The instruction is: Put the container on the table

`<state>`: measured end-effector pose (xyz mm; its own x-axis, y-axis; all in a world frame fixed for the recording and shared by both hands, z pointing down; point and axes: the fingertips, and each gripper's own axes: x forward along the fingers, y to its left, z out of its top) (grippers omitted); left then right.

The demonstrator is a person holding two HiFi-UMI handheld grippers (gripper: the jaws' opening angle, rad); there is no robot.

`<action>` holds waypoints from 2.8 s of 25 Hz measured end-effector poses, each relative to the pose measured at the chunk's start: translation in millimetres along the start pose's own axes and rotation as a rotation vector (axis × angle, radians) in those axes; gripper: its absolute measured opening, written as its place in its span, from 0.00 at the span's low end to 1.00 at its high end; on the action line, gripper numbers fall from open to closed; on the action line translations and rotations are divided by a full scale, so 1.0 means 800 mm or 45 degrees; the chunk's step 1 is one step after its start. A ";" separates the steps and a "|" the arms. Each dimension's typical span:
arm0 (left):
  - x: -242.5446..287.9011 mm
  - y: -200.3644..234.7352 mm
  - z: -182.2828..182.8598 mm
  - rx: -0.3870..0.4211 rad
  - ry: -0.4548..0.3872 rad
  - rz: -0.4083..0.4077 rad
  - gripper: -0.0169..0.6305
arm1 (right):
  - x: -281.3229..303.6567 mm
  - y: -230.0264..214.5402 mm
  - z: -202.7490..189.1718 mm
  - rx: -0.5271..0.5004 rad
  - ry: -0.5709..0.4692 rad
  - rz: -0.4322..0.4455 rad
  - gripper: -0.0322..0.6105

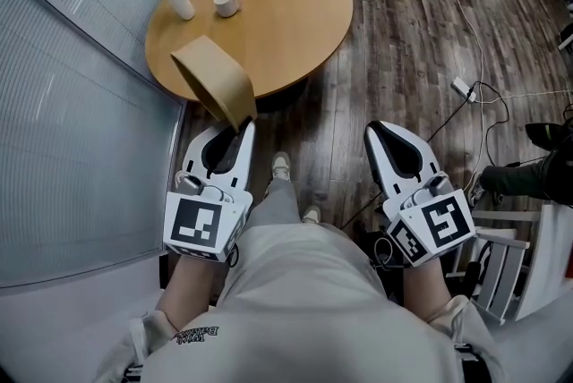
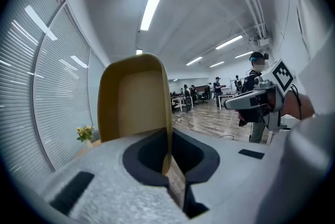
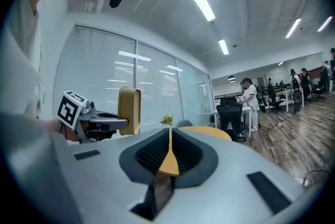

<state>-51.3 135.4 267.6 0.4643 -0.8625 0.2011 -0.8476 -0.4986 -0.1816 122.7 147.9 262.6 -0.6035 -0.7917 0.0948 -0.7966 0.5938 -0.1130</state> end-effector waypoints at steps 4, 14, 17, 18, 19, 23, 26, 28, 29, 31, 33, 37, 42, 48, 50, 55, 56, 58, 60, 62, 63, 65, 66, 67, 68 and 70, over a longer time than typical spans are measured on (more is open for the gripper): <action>0.001 0.006 -0.006 -0.012 -0.001 0.000 0.07 | 0.006 0.004 0.004 0.005 -0.022 0.011 0.11; 0.025 0.043 -0.019 -0.046 0.016 0.012 0.07 | 0.047 -0.008 -0.006 0.004 0.037 -0.008 0.11; 0.038 0.056 -0.026 -0.064 0.026 0.008 0.07 | 0.067 -0.012 -0.008 0.000 0.052 -0.003 0.11; 0.042 0.059 -0.029 -0.067 0.026 0.000 0.07 | 0.072 -0.013 -0.009 0.001 0.058 -0.004 0.11; 0.047 0.062 -0.031 -0.071 0.026 -0.008 0.07 | 0.078 -0.015 -0.009 0.002 0.064 -0.006 0.11; 0.072 0.078 -0.034 -0.080 0.031 -0.041 0.07 | 0.107 -0.027 -0.006 0.000 0.083 -0.021 0.11; 0.097 0.101 -0.038 -0.090 0.040 -0.053 0.07 | 0.136 -0.036 -0.007 -0.003 0.099 -0.032 0.11; 0.114 0.116 -0.038 -0.092 0.047 -0.052 0.07 | 0.152 -0.044 -0.007 -0.001 0.108 -0.042 0.11; 0.122 0.124 -0.038 -0.089 0.049 -0.056 0.07 | 0.160 -0.049 -0.007 0.000 0.113 -0.048 0.11; 0.138 0.137 -0.039 -0.079 0.048 -0.077 0.07 | 0.179 -0.057 -0.006 0.001 0.123 -0.057 0.11; 0.154 0.151 -0.039 -0.077 0.049 -0.090 0.07 | 0.198 -0.064 -0.004 0.003 0.129 -0.064 0.11; 0.184 0.181 -0.037 -0.092 0.061 -0.100 0.07 | 0.236 -0.078 0.004 -0.002 0.135 -0.084 0.11; 0.212 0.218 -0.039 -0.086 0.070 -0.127 0.07 | 0.281 -0.089 0.013 -0.004 0.152 -0.100 0.11; 0.235 0.263 -0.037 -0.090 0.069 -0.130 0.07 | 0.327 -0.093 0.021 -0.006 0.158 -0.121 0.11; 0.244 0.276 -0.037 -0.086 0.061 -0.144 0.07 | 0.343 -0.094 0.022 -0.001 0.159 -0.131 0.11; 0.259 0.298 -0.038 -0.071 0.039 -0.208 0.07 | 0.374 -0.095 0.029 -0.006 0.155 -0.168 0.11; 0.262 0.302 -0.040 -0.067 0.039 -0.220 0.07 | 0.380 -0.095 0.030 -0.009 0.153 -0.180 0.11; 0.267 0.311 -0.047 -0.062 0.044 -0.239 0.07 | 0.390 -0.096 0.031 -0.015 0.149 -0.205 0.11; 0.271 0.319 -0.053 -0.061 0.049 -0.248 0.07 | 0.396 -0.097 0.032 -0.017 0.148 -0.226 0.11; 0.274 0.323 -0.054 -0.061 0.050 -0.252 0.07 | 0.396 -0.099 0.030 -0.013 0.153 -0.242 0.11; 0.275 0.324 -0.053 -0.062 0.048 -0.254 0.07 | 0.395 -0.101 0.029 -0.011 0.159 -0.249 0.11; 0.275 0.325 -0.051 -0.062 0.042 -0.254 0.07 | 0.393 -0.105 0.027 -0.006 0.171 -0.265 0.11; 0.276 0.326 -0.051 -0.057 0.043 -0.253 0.07 | 0.392 -0.107 0.026 -0.003 0.177 -0.275 0.11; 0.276 0.326 -0.052 -0.047 0.046 -0.251 0.07 | 0.392 -0.110 0.025 0.001 0.182 -0.284 0.11; 0.276 0.327 -0.053 -0.037 0.051 -0.251 0.07 | 0.393 -0.112 0.024 0.006 0.187 -0.293 0.11; 0.276 0.329 -0.054 -0.023 0.058 -0.254 0.07 | 0.394 -0.118 0.022 0.015 0.191 -0.306 0.11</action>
<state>-182.4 -182.7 305.6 0.6118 -0.7417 0.2750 -0.7444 -0.6574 -0.1168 8.4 -160.7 285.6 -0.3964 -0.8788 0.2656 -0.9175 0.3893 -0.0811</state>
